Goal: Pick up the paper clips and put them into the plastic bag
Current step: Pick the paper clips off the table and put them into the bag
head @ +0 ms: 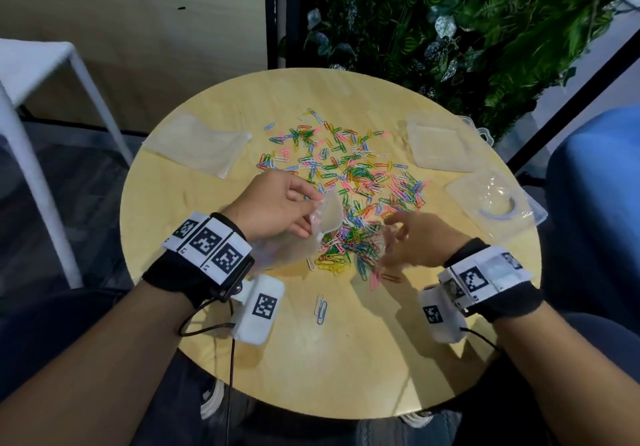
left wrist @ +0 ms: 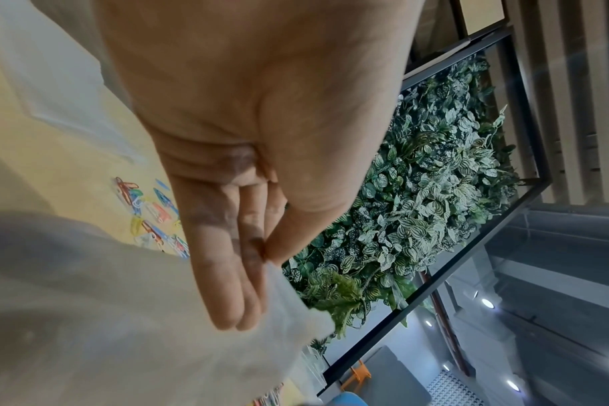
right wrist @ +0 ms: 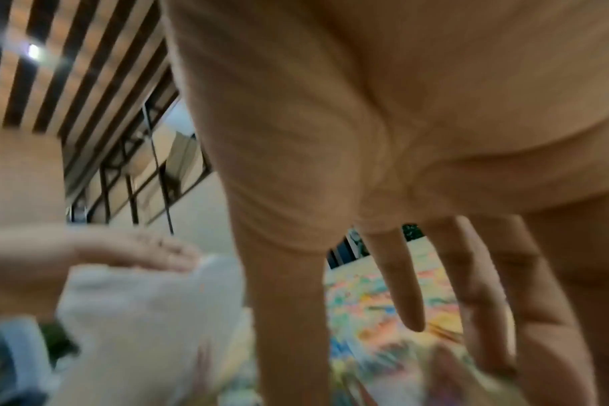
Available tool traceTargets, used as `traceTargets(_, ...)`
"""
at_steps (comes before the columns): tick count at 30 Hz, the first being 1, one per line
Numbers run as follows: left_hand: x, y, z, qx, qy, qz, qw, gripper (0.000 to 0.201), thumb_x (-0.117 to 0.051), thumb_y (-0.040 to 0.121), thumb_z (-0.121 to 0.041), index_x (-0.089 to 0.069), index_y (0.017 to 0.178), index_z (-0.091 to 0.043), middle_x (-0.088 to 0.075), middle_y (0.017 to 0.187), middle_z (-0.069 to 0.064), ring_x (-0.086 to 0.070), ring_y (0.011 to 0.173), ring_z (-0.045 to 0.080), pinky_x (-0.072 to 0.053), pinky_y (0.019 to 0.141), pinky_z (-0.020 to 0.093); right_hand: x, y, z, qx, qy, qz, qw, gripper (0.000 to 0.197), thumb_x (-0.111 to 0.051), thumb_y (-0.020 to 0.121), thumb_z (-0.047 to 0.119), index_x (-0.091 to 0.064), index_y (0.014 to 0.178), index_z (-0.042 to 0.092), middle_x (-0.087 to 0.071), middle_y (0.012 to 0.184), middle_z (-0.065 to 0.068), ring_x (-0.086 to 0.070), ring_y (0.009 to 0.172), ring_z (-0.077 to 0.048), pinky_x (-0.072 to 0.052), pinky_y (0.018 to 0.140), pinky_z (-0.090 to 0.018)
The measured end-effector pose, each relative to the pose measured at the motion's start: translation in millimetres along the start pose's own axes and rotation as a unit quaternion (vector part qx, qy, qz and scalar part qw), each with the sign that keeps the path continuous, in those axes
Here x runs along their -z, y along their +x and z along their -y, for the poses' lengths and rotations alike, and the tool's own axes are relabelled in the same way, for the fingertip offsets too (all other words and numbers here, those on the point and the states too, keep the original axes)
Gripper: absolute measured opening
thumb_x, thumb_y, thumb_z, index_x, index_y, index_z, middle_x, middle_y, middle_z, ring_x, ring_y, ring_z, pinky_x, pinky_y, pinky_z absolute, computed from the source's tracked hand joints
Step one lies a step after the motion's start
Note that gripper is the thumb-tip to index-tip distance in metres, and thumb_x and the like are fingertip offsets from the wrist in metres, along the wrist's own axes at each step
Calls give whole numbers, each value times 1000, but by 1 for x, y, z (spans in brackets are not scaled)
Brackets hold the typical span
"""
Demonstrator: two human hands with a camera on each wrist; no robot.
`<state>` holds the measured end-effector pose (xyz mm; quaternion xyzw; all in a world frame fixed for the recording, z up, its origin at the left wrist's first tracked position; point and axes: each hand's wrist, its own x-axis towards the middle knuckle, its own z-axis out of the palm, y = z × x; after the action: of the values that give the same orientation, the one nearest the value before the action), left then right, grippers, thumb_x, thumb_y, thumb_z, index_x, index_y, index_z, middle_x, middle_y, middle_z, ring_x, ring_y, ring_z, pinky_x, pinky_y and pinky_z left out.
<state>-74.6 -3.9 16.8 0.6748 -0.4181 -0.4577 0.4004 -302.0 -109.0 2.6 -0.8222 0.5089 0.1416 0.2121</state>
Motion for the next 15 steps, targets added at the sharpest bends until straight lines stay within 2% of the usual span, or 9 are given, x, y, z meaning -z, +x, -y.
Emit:
traceTargets(1, 1, 0, 0, -1, 3, 1, 1000, 10, -64, 94, -3, -71, 101, -4, -74, 75, 17, -72, 56, 16, -62, 56, 27, -8, 1, -2, -13, -36, 9, 999, 89, -84, 56, 58, -50, 131, 23, -53, 123, -6, -58, 101, -25, -49, 81, -32)
traceTargets(3, 3, -1, 1, -2, 8, 4, 1000, 11, -63, 95, -2, -70, 101, -5, -74, 77, 19, -72, 57, 17, -62, 56, 27, -23, 3, 1, -5, -28, -11, 1000, 103, -84, 52, 61, -41, 138, 24, -42, 128, -10, -54, 105, -28, -46, 85, -33)
traceTargets(6, 7, -3, 0, -6, 17, 1, 1000, 11, -62, 95, -2, -71, 100, -6, -74, 79, 20, -72, 56, 17, -62, 56, 27, -33, 4, 14, 39, -9, -64, 997, 99, -80, 60, 61, -39, 142, 25, -41, 126, -10, -53, 100, -26, -46, 88, -33)
traceTargets(8, 9, -4, -1, -10, 21, -1, 1000, 10, -62, 95, -2, -71, 98, -7, -75, 78, 19, -72, 56, 16, -62, 56, 27, -39, 7, 22, 65, -35, -92, 993, 89, -75, 66, 62, -41, 141, 28, -44, 121, -9, -54, 95, -26, -48, 85, -34)
traceTargets(10, 10, -4, -2, -12, 22, -3, 1000, 11, -62, 95, -2, -71, 98, -7, -74, 76, 17, -71, 55, 16, -62, 56, 27, -43, 10, 30, 86, -49, -113, 989, 73, -73, 73, 56, -48, 136, 27, -47, 115, -9, -57, 95, -28, -50, 82, -34)
traceTargets(13, 12, -4, -1, -13, 24, -5, 1000, 11, -63, 95, -3, -72, 99, -8, -74, 71, 14, -72, 56, 17, -63, 57, 29, -43, 15, 38, 112, -36, -142, 983, 36, -71, 81, 32, -66, 115, 20, -56, 106, -8, -59, 93, -29, -49, 78, -32)
traceTargets(15, 13, -4, -1, -14, 32, -7, 999, 11, -63, 95, -3, -72, 98, -8, -74, 67, 10, -72, 57, 17, -63, 59, 29, -40, 17, 40, 124, -44, -144, 981, 19, -66, 83, 18, -73, 101, 14, -65, 97, -9, -61, 91, -29, -47, 74, -29)
